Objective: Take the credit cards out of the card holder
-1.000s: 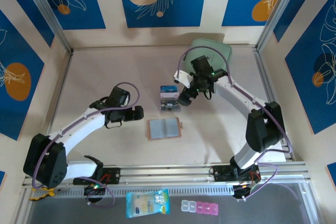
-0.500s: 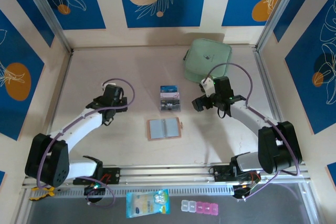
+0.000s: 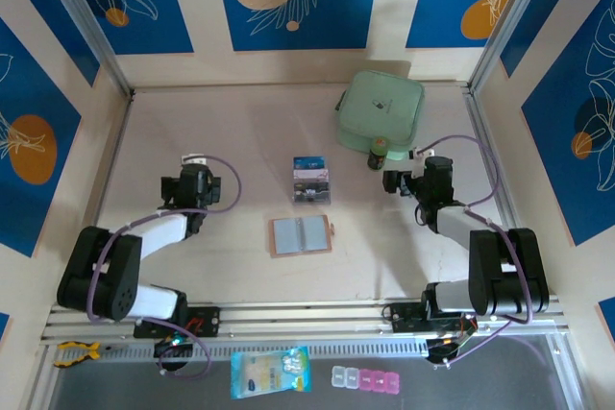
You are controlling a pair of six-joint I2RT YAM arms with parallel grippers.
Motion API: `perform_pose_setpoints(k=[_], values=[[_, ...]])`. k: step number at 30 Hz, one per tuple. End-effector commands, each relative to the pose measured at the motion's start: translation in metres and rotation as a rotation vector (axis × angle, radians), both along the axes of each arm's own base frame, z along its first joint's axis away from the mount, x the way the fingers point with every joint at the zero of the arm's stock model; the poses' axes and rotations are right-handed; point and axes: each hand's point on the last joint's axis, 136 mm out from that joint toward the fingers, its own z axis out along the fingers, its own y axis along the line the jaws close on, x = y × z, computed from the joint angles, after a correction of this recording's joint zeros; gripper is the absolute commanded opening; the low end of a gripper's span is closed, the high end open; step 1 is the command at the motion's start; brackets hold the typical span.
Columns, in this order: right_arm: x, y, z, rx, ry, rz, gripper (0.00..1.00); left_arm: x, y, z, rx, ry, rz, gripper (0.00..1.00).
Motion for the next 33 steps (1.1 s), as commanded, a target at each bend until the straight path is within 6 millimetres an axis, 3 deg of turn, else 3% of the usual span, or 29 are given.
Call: perform_pose_setpoints(k=[1, 7, 13, 23, 33], values=[[0.017, 0.005, 0.028, 0.034, -0.159, 0.015, 0.99, 0.027, -0.006, 0.028, -0.048, -0.165, -0.061, 0.99], [0.022, 0.007, 0.019, 0.053, -0.203, 0.023, 0.99, 0.046, -0.008, 0.020, -0.101, -0.214, -0.124, 0.99], [0.025, 0.010, 0.005, 0.053, -0.189, 0.036, 0.99, 0.041, -0.014, 0.020, -0.136, -0.238, -0.177, 0.99], [0.025, 0.009, 0.005, 0.065, -0.183, 0.041, 0.99, 0.037, -0.030, 0.014, -0.188, -0.282, -0.302, 0.99], [0.026, 0.009, 0.006, 0.092, -0.173, 0.058, 0.99, 0.036, -0.027, 0.012, -0.187, -0.268, -0.287, 1.00]])
